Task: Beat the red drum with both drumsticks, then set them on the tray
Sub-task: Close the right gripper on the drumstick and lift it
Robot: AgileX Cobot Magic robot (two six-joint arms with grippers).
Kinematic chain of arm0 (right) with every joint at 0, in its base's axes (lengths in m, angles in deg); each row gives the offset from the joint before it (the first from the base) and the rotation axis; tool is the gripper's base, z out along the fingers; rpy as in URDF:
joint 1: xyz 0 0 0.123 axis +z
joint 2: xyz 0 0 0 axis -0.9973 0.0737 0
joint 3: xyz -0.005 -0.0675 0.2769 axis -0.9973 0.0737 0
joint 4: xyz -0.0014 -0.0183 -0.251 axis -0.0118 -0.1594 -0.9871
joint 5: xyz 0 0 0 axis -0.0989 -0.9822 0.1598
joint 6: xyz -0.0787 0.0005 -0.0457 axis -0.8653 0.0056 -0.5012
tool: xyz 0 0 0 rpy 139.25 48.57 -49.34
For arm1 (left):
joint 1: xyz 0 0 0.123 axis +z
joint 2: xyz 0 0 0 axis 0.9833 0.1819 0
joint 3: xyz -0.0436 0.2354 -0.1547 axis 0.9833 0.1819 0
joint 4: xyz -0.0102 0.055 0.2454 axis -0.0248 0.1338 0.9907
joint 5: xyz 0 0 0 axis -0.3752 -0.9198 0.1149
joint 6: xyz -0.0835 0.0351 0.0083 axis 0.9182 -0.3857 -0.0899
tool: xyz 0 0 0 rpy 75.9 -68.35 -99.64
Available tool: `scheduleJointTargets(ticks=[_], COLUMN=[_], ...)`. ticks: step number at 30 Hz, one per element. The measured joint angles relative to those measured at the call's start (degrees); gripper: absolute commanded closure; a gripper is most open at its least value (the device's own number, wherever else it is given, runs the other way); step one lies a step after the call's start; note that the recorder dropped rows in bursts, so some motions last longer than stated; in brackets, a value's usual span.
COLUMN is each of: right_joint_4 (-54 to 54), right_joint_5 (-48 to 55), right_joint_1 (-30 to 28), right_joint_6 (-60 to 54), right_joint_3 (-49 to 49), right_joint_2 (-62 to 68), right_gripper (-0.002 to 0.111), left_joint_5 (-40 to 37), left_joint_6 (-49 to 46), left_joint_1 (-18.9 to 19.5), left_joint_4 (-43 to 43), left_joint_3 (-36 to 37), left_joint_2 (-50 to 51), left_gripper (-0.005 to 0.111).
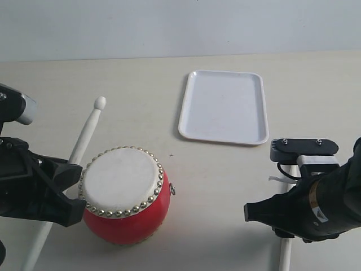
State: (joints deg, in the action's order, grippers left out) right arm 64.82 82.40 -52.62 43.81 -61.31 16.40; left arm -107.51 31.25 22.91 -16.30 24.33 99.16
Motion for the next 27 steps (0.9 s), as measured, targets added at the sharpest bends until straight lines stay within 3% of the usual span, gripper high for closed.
scheduleJointTargets(ticks=[20, 23, 27], right_joint_4=[-8.0, -8.8, -10.4], right_joint_5=[-2.5, -3.5, -5.7], right_joint_1=[0.0, 0.0, -0.7], right_joint_6=[7.0, 7.0, 7.0], right_joint_3=[0.0, -0.4, -1.2], right_joint_2=[6.3, 7.6, 9.3], right_gripper=[0.073, 0.078, 0.095], left_joint_5=[-0.8, -0.8, -0.8], left_joint_6=[-0.2, -0.2, -0.2], left_joint_1=[0.0, 0.0, 0.0], left_joint_4=[0.0, 0.0, -0.1], left_joint_3=[0.0, 0.0, 0.0], left_joint_2=[0.0, 0.0, 0.0], left_gripper=[0.107, 0.107, 0.107])
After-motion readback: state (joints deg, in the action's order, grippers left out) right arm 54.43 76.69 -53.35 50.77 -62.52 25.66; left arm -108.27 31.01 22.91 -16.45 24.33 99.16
